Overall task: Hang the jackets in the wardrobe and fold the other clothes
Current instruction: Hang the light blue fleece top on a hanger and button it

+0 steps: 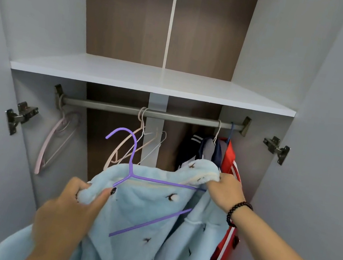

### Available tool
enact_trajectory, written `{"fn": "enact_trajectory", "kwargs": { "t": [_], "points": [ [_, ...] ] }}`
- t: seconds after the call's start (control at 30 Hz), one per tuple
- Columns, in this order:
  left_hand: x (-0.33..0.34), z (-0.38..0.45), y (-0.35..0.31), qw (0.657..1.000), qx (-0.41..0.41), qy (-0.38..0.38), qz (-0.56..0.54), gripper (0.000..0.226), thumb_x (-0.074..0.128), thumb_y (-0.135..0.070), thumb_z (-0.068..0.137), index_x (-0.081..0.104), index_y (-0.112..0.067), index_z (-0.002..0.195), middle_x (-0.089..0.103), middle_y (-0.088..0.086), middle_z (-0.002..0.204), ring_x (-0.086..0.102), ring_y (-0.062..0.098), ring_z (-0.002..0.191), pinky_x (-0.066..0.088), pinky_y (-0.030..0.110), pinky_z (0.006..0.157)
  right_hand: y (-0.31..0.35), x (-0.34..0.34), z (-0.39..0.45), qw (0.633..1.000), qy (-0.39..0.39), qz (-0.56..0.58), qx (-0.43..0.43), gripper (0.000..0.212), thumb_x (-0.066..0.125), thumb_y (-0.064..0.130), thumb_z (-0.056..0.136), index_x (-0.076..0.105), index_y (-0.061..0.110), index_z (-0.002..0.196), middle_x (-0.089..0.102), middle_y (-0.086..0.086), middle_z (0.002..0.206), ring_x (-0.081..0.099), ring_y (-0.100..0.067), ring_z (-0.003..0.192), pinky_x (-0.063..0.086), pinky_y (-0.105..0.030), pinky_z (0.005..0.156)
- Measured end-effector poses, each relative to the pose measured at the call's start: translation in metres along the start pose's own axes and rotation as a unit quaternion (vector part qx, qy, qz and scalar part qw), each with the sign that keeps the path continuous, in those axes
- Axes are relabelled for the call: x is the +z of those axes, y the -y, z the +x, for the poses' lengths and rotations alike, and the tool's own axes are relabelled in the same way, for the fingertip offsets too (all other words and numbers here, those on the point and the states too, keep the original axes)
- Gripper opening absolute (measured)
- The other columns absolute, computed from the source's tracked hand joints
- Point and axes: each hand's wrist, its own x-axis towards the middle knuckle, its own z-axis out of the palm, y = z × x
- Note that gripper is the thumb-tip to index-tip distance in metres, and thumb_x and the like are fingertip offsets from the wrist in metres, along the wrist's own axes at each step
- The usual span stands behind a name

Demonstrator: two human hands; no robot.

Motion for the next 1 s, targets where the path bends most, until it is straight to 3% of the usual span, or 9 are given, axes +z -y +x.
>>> {"fn": "enact_trajectory", "kwargs": {
  "t": [0.2,0.33,0.43,0.63,0.73,0.8,0.87,0.93,1.0],
  "points": [
    [0.008,-0.040,-0.021,0.996,-0.062,0.047,-0.046,0.047,0.072,-0.071,0.057,0.045,-0.038,0.078,0.057,-0.012,0.057,0.057,0.028,0.060,0.044,0.032,0.060,-0.004,-0.010,-0.026,1.000,0.016,-0.008,0.004,0.022,0.048,0.008,0.083,0.048,0.014,0.061,0.051,0.002,0.061,0.043,-0.012,0.057,0.032,-0.024,0.048],
    [0.015,-0.079,-0.046,0.977,-0.112,0.126,-0.133,0.051,0.077,-0.070,0.043,0.052,-0.042,0.078,0.062,-0.019,0.060,0.058,0.002,0.060,0.042,0.026,0.055,-0.007,-0.007,-0.050,0.999,0.012,-0.024,-0.039,0.022,0.046,0.005,0.079,0.044,0.019,0.062,0.050,0.004,0.063,0.047,-0.018,0.063,0.032,-0.026,0.050],
    [0.019,-0.099,-0.055,0.950,-0.168,0.154,-0.212,0.046,0.087,-0.058,0.040,0.060,-0.032,0.067,0.063,-0.021,0.061,0.058,0.001,0.056,0.045,0.026,0.054,-0.008,-0.009,-0.064,0.997,0.006,-0.043,-0.066,0.018,0.047,0.007,0.078,0.042,0.019,0.067,0.050,0.005,0.068,0.048,-0.017,0.067,0.029,-0.023,0.050],
    [0.010,-0.127,-0.071,0.912,-0.249,0.148,-0.290,0.038,0.095,-0.031,0.051,0.067,-0.016,0.072,0.066,-0.014,0.055,0.056,-0.004,0.045,0.043,0.022,0.051,0.001,-0.004,-0.108,0.979,-0.019,0.203,-0.022,0.017,0.061,0.018,0.080,0.048,0.024,0.089,0.058,0.006,0.087,0.058,-0.017,0.081,0.048,-0.031,0.069],
    [-0.006,-0.135,-0.072,0.909,-0.276,0.110,-0.293,0.039,0.095,-0.032,0.051,0.067,-0.018,0.074,0.069,-0.007,0.067,0.062,0.006,0.057,0.044,0.024,0.052,-0.001,0.000,-0.137,0.951,-0.024,0.307,-0.009,0.023,0.066,0.017,0.078,0.050,0.023,0.094,0.061,0.005,0.090,0.061,-0.016,0.083,0.050,-0.026,0.067],
    [-0.020,-0.138,-0.070,0.910,-0.286,0.079,-0.290,0.040,0.095,-0.033,0.051,0.067,-0.018,0.076,0.070,-0.002,0.075,0.062,0.013,0.063,0.044,0.024,0.053,-0.008,0.004,-0.155,0.954,0.001,0.298,-0.036,0.028,0.067,0.015,0.077,0.048,0.026,0.094,0.060,0.004,0.092,0.060,-0.012,0.081,0.046,-0.018,0.061],
    [-0.034,-0.142,-0.068,0.912,-0.284,0.051,-0.290,0.041,0.095,-0.033,0.050,0.067,-0.017,0.076,0.070,-0.003,0.070,0.061,0.010,0.058,0.044,0.022,0.049,-0.013,0.007,-0.168,0.955,0.027,0.288,-0.072,0.035,0.072,0.020,0.077,0.045,0.031,0.096,0.059,0.009,0.094,0.059,-0.003,0.080,0.046,-0.013,0.059],
    [-0.049,-0.144,-0.066,0.919,-0.264,0.034,-0.290,0.039,0.095,-0.028,0.050,0.066,-0.016,0.073,0.068,-0.006,0.058,0.057,0.001,0.045,0.044,0.015,0.041,-0.013,0.002,-0.175,0.948,0.021,0.301,-0.096,0.053,0.078,0.023,0.074,0.040,0.039,0.107,0.053,0.016,0.103,0.056,0.004,0.087,0.047,-0.008,0.065],
    [-0.064,-0.144,-0.061,0.928,-0.238,0.023,-0.286,0.037,0.095,-0.028,0.049,0.066,-0.019,0.070,0.067,-0.007,0.058,0.054,-0.002,0.042,0.045,0.013,0.041,-0.013,-0.005,-0.177,0.944,-0.012,0.294,-0.148,0.084,0.082,0.022,0.070,0.029,0.044,0.131,0.042,0.015,0.117,0.050,0.005,0.099,0.045,-0.008,0.077]
  ]
}}
